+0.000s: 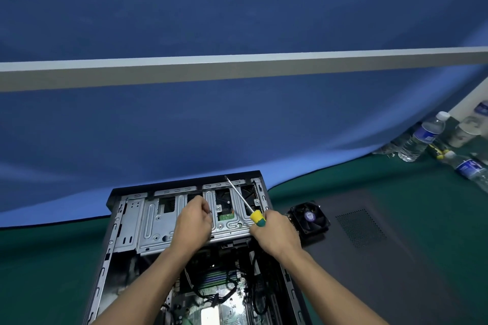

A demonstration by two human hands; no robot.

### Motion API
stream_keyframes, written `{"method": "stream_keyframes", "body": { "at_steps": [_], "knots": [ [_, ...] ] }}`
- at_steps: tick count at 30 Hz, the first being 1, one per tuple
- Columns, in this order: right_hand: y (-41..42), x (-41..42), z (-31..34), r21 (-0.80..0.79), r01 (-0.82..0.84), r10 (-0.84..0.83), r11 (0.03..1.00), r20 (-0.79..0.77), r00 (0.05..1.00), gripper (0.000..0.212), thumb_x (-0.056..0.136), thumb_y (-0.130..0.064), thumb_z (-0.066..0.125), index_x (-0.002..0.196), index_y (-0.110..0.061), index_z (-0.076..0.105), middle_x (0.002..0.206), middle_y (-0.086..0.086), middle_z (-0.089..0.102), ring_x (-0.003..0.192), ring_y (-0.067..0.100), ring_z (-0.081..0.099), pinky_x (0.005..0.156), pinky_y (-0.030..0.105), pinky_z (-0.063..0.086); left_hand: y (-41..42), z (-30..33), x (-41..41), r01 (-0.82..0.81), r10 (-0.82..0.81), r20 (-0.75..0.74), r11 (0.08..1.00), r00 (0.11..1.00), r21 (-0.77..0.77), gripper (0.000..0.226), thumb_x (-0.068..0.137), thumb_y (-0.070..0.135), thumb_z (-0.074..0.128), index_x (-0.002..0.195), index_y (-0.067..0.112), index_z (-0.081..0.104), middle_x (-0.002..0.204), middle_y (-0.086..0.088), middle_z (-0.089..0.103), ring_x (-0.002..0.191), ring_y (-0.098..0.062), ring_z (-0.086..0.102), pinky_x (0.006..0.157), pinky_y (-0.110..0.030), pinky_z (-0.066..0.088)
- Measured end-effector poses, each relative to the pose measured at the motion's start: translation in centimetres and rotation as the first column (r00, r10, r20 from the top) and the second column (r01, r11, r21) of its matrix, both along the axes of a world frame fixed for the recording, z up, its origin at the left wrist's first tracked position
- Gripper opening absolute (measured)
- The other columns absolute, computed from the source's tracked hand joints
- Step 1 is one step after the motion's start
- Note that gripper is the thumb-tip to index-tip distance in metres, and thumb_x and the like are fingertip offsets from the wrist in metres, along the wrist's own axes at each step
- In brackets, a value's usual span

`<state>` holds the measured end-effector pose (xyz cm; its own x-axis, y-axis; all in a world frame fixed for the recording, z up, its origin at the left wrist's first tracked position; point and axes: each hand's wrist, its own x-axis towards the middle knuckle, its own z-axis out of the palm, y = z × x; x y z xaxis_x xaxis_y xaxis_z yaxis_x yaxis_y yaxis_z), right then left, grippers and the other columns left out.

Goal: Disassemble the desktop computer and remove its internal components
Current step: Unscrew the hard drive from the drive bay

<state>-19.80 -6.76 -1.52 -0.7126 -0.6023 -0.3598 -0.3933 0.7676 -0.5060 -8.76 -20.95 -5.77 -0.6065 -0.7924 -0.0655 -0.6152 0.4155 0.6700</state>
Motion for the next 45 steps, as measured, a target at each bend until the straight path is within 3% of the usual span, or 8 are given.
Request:
{"method": "stream_keyframes", "body": {
  "at_steps": [3,8,12,25,33,38,42,45],
  "knots": [
    [0.6,-0.2,-0.5,-0.043,0.015,-0.016,0.999,-0.011,1.0,0.023,0.084,-0.029,0.054,0.066,-0.024,0.04,0.068,-0.007,0.051,0.064,0.019,0.05,0.047,0.025,0.029,0.6,-0.1,0.1,-0.027,0.027,-0.022,0.999,0.999,-0.021,0.018,0.085,-0.003,0.045,0.085,0.015,0.046,0.076,-0.003,0.057,0.064,-0.016,0.056,0.05,-0.023,0.041],
    [0.4,-1.2,-1.0,-0.08,-0.017,0.015,0.997,-0.016,1.0,0.022,0.085,-0.031,0.054,0.066,-0.024,0.044,0.065,-0.008,0.053,0.057,0.013,0.049,0.046,0.024,0.029,0.8,-0.4,0.3,-0.168,0.169,-0.067,0.986,0.983,0.026,0.014,0.086,0.001,0.049,0.097,0.01,0.05,0.076,-0.003,0.058,0.068,-0.021,0.059,0.063,-0.039,0.051],
    [-0.4,-2.3,-1.1,-0.08,-0.06,0.061,0.995,0.022,0.998,0.02,0.086,-0.033,0.056,0.071,-0.021,0.051,0.066,-0.006,0.055,0.058,0.014,0.05,0.047,0.024,0.034,0.8,-0.8,-0.2,-0.096,0.104,0.05,0.985,0.993,-0.143,0.023,0.092,0.023,0.057,0.112,0.013,0.053,0.101,0.003,0.057,0.085,-0.012,0.052,0.074,-0.025,0.041],
    [-1.4,-4.1,-1.9,-0.093,-0.139,0.152,0.986,0.155,0.976,0.024,0.084,-0.029,0.058,0.065,-0.015,0.055,0.051,-0.003,0.056,0.038,0.012,0.051,0.045,0.023,0.047,2.5,-0.8,-1.0,-0.166,0.196,0.058,0.927,0.979,-0.335,0.014,0.092,0.016,0.06,0.092,0.006,0.069,0.086,-0.002,0.062,0.066,-0.01,0.047,0.061,-0.023,0.035],
    [-1.6,-3.5,-1.9,-0.072,-0.193,0.199,0.978,0.084,0.976,0.026,0.085,-0.032,0.056,0.063,-0.018,0.049,0.059,-0.003,0.053,0.059,0.021,0.055,0.055,0.026,0.044,3.0,0.1,-2.1,0.01,0.186,0.44,0.914,0.878,-0.406,0.018,0.09,0.0,0.046,0.104,0.011,0.046,0.095,-0.003,0.054,0.071,-0.015,0.045,0.061,-0.025,0.037],
    [-1.4,-3.4,-2.0,-0.076,-0.203,0.207,0.976,0.05,0.977,0.026,0.084,-0.035,0.056,0.065,-0.02,0.049,0.059,-0.006,0.051,0.06,0.02,0.053,0.054,0.025,0.039,2.8,0.4,-2.2,0.09,0.115,0.485,0.921,0.867,-0.379,0.02,0.087,-0.001,0.046,0.103,0.01,0.045,0.1,-0.007,0.053,0.079,-0.019,0.052,0.068,-0.028,0.046],
    [-1.3,-3.6,-1.9,-0.09,-0.19,0.199,0.978,0.1,0.975,0.024,0.084,-0.033,0.057,0.065,-0.02,0.05,0.062,-0.003,0.056,0.058,0.021,0.059,0.053,0.025,0.044,3.0,1.1,-1.9,-0.034,0.086,0.254,0.978,0.963,-0.204,0.012,0.094,0.004,0.039,0.087,0.011,0.045,0.081,-0.005,0.056,0.068,-0.019,0.054,0.061,-0.031,0.047],
    [-0.9,-4.2,-1.5,-0.249,-0.074,0.162,0.966,0.357,0.92,0.023,0.085,-0.027,0.06,0.065,-0.017,0.051,0.049,-0.003,0.054,0.038,0.016,0.054,0.042,0.022,0.043,4.2,3.2,-3.2,-0.188,0.241,-0.086,0.897,0.967,0.399,0.013,0.098,0.005,0.041,0.086,0.006,0.047,0.066,-0.005,0.054,0.053,-0.015,0.05,0.054,-0.025,0.047]
  ]
}}
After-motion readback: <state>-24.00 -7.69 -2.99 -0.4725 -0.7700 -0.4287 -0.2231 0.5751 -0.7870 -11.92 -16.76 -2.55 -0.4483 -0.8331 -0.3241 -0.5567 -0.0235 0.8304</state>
